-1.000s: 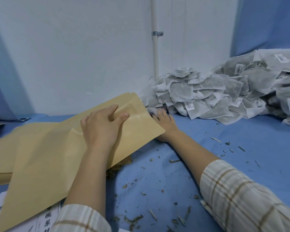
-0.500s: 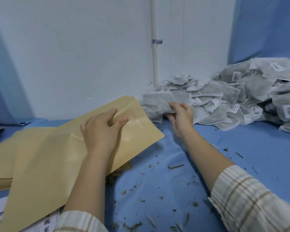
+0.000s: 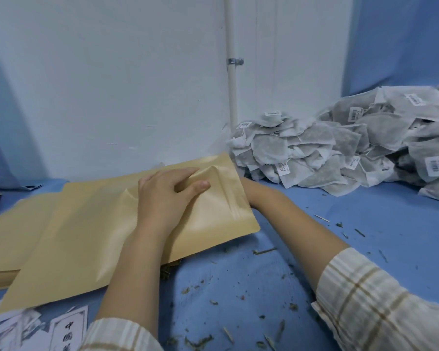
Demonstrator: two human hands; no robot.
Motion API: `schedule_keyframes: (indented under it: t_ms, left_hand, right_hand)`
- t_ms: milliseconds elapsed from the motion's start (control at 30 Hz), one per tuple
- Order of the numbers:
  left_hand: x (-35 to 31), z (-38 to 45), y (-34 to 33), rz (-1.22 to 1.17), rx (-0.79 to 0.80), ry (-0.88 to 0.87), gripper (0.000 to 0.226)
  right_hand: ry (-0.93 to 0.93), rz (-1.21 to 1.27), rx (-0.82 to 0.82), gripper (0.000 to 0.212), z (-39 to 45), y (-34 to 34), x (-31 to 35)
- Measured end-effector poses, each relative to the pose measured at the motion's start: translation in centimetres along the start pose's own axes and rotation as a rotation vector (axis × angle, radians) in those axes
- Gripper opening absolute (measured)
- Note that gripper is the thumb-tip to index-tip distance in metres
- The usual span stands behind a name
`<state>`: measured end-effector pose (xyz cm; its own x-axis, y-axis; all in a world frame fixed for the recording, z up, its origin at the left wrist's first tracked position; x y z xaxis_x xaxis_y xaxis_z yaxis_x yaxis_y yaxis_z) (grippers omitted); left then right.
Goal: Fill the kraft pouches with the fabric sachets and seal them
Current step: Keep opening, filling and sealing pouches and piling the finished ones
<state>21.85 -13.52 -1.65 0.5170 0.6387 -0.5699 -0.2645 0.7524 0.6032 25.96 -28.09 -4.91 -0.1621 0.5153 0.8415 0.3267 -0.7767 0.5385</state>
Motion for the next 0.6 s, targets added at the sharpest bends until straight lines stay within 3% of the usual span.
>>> schedule_keyframes:
  t_ms: [67,133,200,300,433,533,600]
  left_hand:
    - [0.1,0.0,-0.1,0.014,0.001,0.018,0.03]
    - [0.4,0.1,0.3,0.033,-0.038,0.045,0.033]
    - [0.6,0.2,0.4,0.042,-0.061,0.063,0.035]
    - [0.2,0.0,-0.2,0.052,-0.038,0.055,0.036]
    - [-0.3,0.0,-0.7,0.077,-0.011,0.036,0.037]
    - [-0.3,0.1,-0.6,0.072,-0.024,0.033,0.036]
    - [-0.3,0.1,-0.5,0.076,-0.03,0.035,0.036]
  right_hand:
    - [0.115,-0.225,-0.284,0.035,0.1,1.8,0.5]
    - [0.164,-0.247,-0.657,0.041,-1.1,4.6,-0.8]
    - [-0.017,-0.401,-0.857,0.043,-2.0,6.8,-3.5]
    - [-0.268,-0.783,-0.65,0.049,-0.9,7.3,-6.7]
    - [-0.362,-0.877,-0.507,0.066,0.3,7.3,-8.2]
    - [-0.342,-0.817,-0.572,0.073,0.2,7.7,-8.2]
    - [-0.219,-0.705,-0.79,0.065,-0.8,8.1,-7.2]
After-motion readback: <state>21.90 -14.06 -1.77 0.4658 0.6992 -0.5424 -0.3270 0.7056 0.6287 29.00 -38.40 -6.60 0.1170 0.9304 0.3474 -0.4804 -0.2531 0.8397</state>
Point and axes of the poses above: each hand's wrist, its own z-axis towards the middle knuckle, its own y-axis out of the back of the hand, x = y × z, the point moved 7 cm from there along z, towards the middle knuckle, and after that the axes turned 10 degrees about x, right-handed, at the moved point
